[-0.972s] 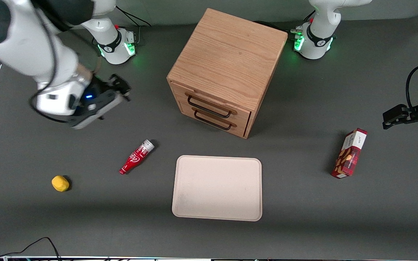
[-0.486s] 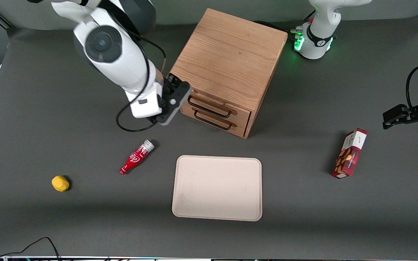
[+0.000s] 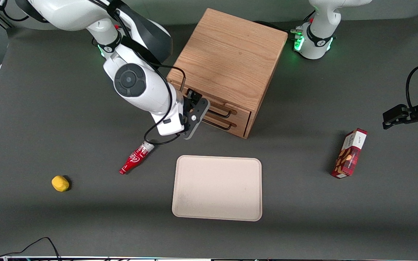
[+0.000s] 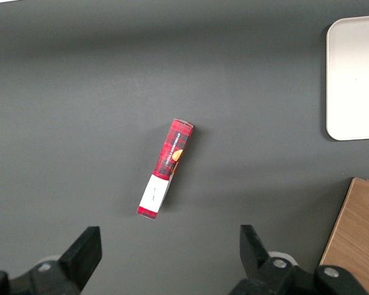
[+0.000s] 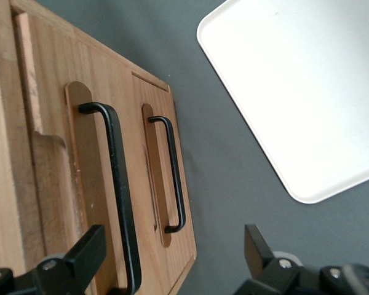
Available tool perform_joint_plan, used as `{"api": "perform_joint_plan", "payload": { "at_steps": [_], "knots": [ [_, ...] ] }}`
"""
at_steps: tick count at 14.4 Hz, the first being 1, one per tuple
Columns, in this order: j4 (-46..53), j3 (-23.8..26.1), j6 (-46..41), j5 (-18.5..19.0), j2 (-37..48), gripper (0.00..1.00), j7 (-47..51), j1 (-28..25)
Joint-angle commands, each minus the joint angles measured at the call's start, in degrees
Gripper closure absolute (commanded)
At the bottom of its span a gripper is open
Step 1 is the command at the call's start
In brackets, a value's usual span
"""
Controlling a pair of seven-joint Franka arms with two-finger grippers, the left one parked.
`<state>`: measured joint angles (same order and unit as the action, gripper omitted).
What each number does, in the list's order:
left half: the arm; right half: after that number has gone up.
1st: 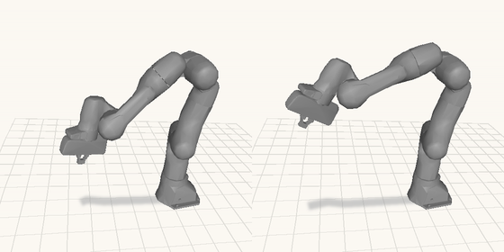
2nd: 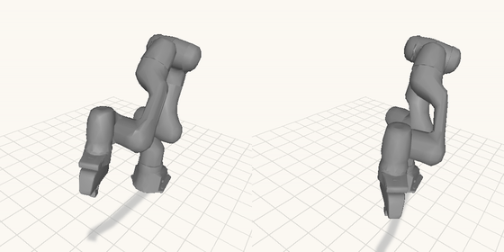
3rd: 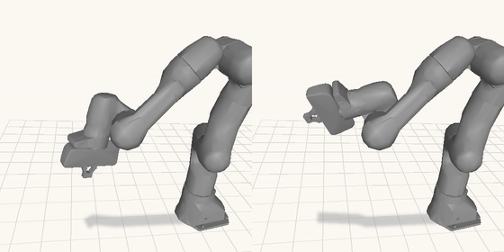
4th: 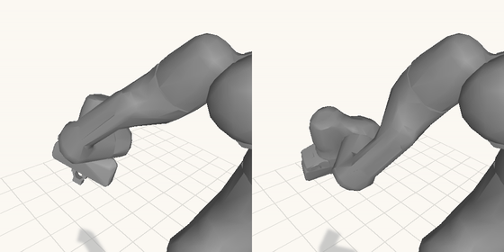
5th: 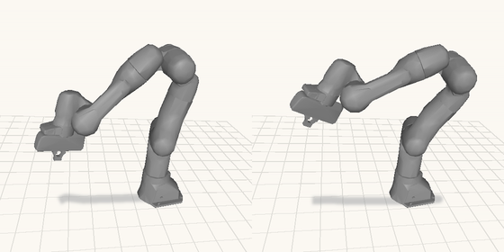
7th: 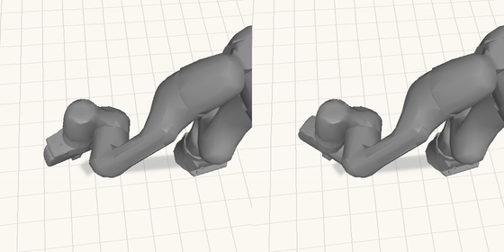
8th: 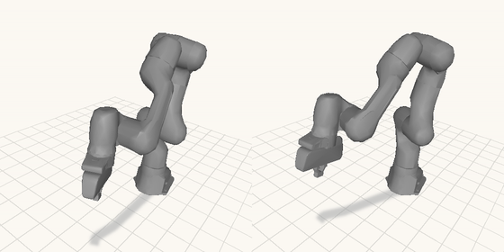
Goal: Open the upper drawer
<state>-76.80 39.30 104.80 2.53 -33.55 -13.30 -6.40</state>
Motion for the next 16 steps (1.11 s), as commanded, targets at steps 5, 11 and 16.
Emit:
{"api": "perform_joint_plan", "payload": {
  "at_steps": [5,11,16],
  "knots": [
    [-3.35,2.18,6.90,-0.16,-3.01,0.00,2.83,-0.28],
    [-2.83,2.19,9.20,4.91,-6.26,0.00,2.05,-0.64],
    [1.55,1.40,9.20,11.35,-8.46,0.00,-1.98,-0.64]
  ]
}}
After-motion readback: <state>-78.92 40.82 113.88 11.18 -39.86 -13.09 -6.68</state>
